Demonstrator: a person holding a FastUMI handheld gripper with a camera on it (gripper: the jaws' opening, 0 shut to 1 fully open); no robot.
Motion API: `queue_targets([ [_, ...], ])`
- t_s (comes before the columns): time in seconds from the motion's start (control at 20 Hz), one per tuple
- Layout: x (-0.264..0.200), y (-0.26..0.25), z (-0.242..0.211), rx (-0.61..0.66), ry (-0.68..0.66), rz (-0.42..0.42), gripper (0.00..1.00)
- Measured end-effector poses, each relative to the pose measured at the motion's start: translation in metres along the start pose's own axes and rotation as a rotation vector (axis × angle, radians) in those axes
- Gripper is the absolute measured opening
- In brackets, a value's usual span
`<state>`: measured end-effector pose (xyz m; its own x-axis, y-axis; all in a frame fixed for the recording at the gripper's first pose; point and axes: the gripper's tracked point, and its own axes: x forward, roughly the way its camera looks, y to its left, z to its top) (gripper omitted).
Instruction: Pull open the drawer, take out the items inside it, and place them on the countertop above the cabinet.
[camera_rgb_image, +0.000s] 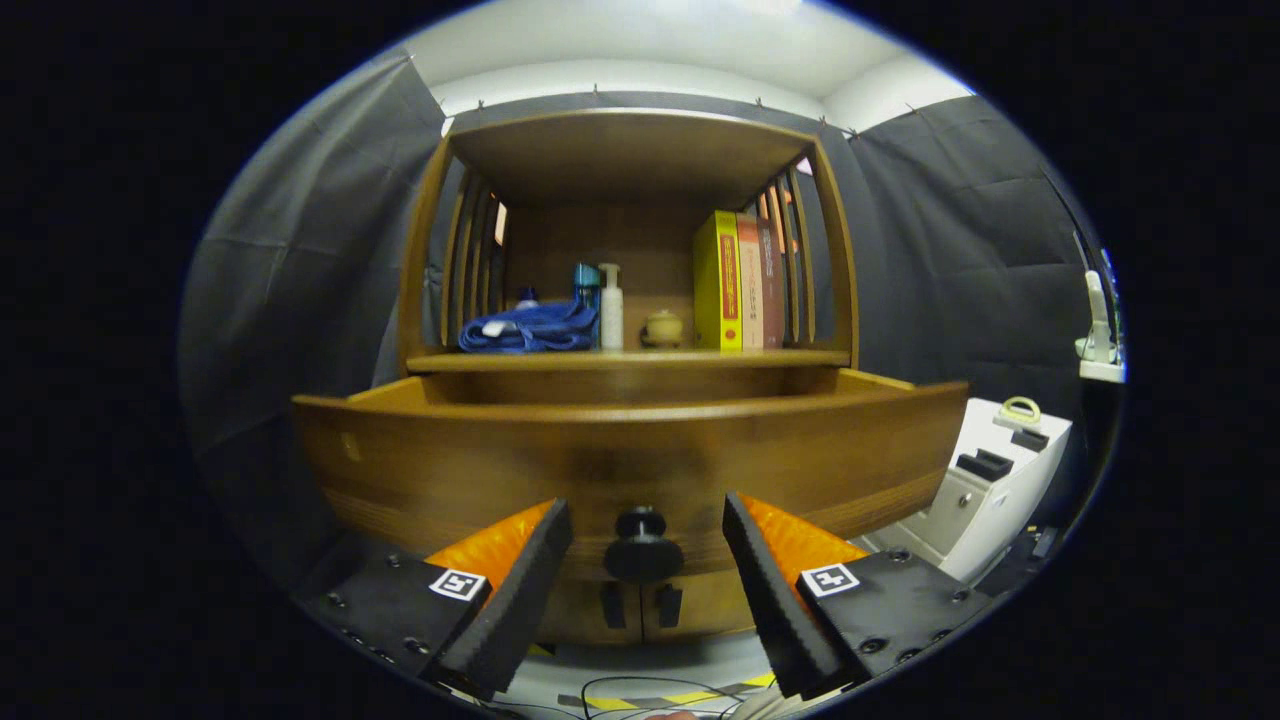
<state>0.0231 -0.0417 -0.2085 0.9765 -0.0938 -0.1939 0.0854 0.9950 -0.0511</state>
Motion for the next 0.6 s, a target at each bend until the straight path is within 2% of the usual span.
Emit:
queue_targets([
  [0.1, 0.0, -0.003, 0.057, -0.049, -0.057, 0.014, 0.98],
  [0.3, 0.047, 0.015, 0.136, -0.058, 0.037, 0.106, 0.98],
  [0.4, 0.086, 0.015, 0.144, -0.03, 0.163, 0.111, 0.98],
  [0.6, 0.154, 0.013, 0.102, 0.0, 0.451, 0.063, 0.99],
])
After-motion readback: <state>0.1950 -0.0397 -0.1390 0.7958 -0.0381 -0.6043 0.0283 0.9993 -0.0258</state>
